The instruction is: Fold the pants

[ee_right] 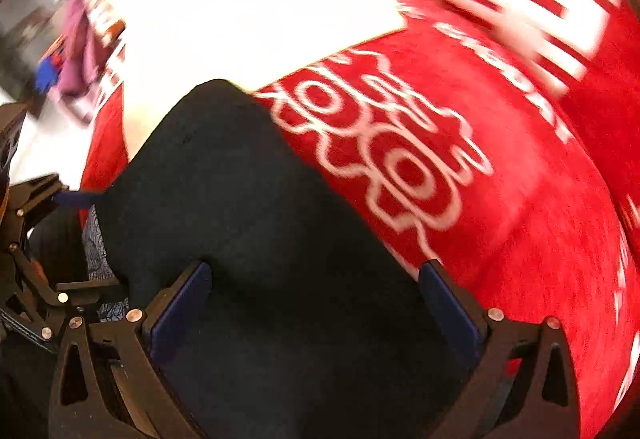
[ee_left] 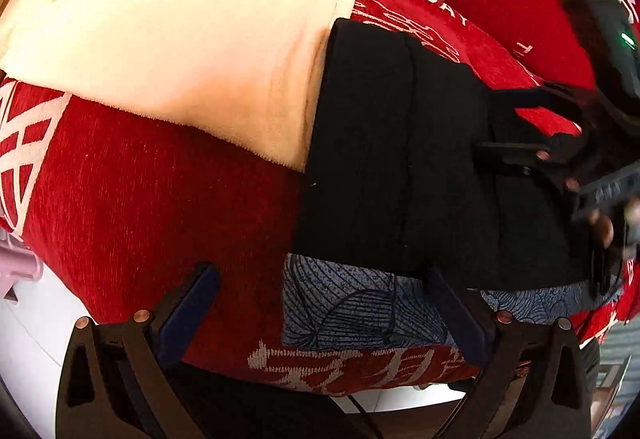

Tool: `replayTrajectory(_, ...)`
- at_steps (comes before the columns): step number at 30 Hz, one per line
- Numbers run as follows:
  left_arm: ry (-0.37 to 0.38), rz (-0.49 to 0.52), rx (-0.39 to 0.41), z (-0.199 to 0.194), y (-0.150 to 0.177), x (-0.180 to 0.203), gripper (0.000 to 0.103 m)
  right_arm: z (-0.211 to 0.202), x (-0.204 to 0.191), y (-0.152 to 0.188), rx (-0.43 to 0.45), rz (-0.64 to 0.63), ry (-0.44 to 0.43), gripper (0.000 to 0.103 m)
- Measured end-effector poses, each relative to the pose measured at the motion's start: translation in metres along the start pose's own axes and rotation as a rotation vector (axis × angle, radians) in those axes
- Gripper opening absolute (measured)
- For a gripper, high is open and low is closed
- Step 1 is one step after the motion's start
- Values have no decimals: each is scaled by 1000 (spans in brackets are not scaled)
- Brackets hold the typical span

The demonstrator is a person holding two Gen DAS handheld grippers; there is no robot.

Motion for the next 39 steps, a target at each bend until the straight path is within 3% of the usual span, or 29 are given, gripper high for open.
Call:
replayTrajectory(3, 7, 3, 5, -1, 0, -1, 103, 12, 11, -3, -57, 16, -132, 103)
replayTrajectory(5, 8, 11, 3, -2, 0, -1, 103, 9, 6, -5, -69, -21, -150, 98)
replayTrajectory(7, 14, 21, -4, -2, 0, 2, 103, -2, -4, -5, -76, -49, -183, 63)
replayTrajectory(8, 21, 33, -7, -4, 0, 1, 103, -10, -8, -2, -72, -60, -155, 54)
replayTrajectory(10, 42, 55, -1, -6, -1, 1, 103, -27, -15, 7, -45, -90, -107, 20)
replayTrajectory(15, 124, 115, 19, -16, -15, 1, 103, -74, -41, 20, 49, -152, -95, 18)
replayTrajectory(20, 303, 229, 39, -26, -31, 20, 103, -108, -46, 38, 82, -208, -110, 18)
replayTrajectory(24, 401, 274, 20, -29, -32, 43, 103, -101, -43, 36, 81, -163, -107, 18)
replayTrajectory(26, 400, 286, 42, -34, -30, 52, 101, -92, -42, 29, 73, -141, -72, 18)
replayTrajectory(27, 372, 287, 52, -35, -28, 52, 88, -87, -39, 26, 69, -122, -58, 18)
replayTrajectory(28, 315, 287, 46, -31, -28, 51, 60, -81, -34, 23, 60, -94, -45, 18)
replayTrajectory(29, 283, 280, 18, -26, -29, 48, 45, -74, -30, 20, 50, -71, -25, 18)
replayTrajectory(30, 296, 244, -27, -21, -30, 43, 44, -68, -26, 18, 42, -51, -9, 19)
replayTrajectory(32, 307, 210, -56, -18, -33, 41, 43, -58, -20, 15, 22, 0, 6, 29)
replayTrajectory(34, 268, 223, -63, -18, -35, 44, 41, -55, -13, 14, 13, 47, 31, 59)
replayTrajectory(35, 250, 229, -64, -20, -36, 45, 41, -57, -8, 16, 16, 78, 51, 67)
replayTrajectory(36, 238, 231, -63, -20, -36, 47, 41, -61, -1, 19, 27, 110, 73, 72)
replayTrajectory(39, 244, 209, -54, -27, -36, 49, 41, -84, 30, 46, 80, 277, 145, 72)
Point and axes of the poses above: each gripper's, at about its wrist camera, not at the fingertips, and z roughly the way its jaws point, x to its right, y to its underside, the point moved 6 cm from there along z, roughly the way its jaws point, and after that the axes turned 2 degrees about -x, right-handed, at the moved point
